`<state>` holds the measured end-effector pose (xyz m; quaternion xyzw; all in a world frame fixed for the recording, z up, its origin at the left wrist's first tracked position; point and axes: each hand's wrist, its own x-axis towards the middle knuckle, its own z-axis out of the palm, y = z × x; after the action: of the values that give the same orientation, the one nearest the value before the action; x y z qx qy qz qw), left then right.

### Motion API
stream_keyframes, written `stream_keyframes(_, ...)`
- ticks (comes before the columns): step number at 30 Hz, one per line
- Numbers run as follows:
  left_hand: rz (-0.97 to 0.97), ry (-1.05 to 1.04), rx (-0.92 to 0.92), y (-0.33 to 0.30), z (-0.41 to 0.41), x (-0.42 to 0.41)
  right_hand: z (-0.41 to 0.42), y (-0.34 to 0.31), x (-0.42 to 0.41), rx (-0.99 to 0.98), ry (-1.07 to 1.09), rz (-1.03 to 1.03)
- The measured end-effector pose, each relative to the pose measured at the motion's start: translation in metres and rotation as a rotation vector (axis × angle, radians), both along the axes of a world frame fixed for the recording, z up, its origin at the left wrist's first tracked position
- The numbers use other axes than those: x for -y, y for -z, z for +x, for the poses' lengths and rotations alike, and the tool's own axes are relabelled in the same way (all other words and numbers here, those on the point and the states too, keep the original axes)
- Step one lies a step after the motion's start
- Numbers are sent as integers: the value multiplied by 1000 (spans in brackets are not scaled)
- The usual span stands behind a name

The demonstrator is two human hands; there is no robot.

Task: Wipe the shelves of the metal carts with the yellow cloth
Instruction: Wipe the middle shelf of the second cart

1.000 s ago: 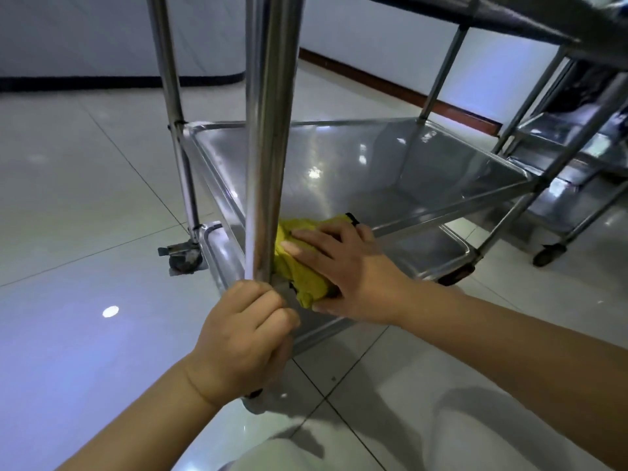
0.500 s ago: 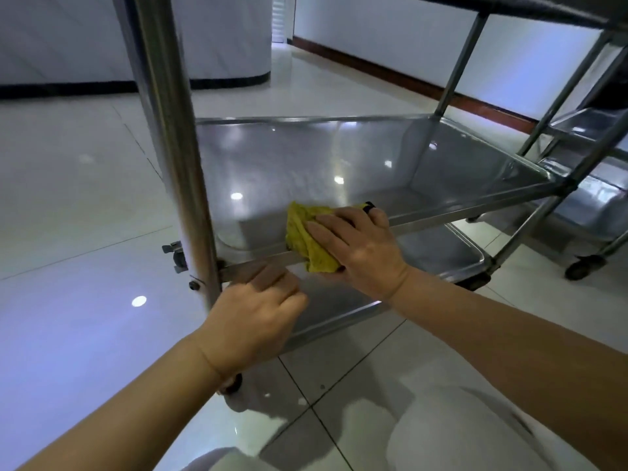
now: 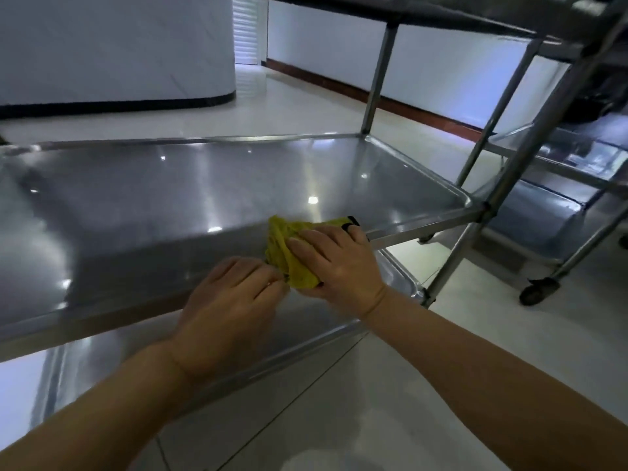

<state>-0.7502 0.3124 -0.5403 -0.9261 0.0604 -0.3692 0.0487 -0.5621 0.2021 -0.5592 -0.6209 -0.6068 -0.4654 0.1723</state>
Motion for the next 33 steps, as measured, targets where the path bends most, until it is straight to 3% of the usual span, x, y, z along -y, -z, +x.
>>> stream_keyframes(12,-15,-226,-211,2,168,83,188,4,124,-30,169,-61)
stream_keyframes(19,-77,-299,-249,8,174,83,245,9,159,-78,246,-52)
stream_keyframes(26,-26,-117,-264,6,157,69,252,5,180,-167,429,-71)
stream_keyframes(33,-117,24,-235,-33,110,25,178,-8,154,-368,612,-62)
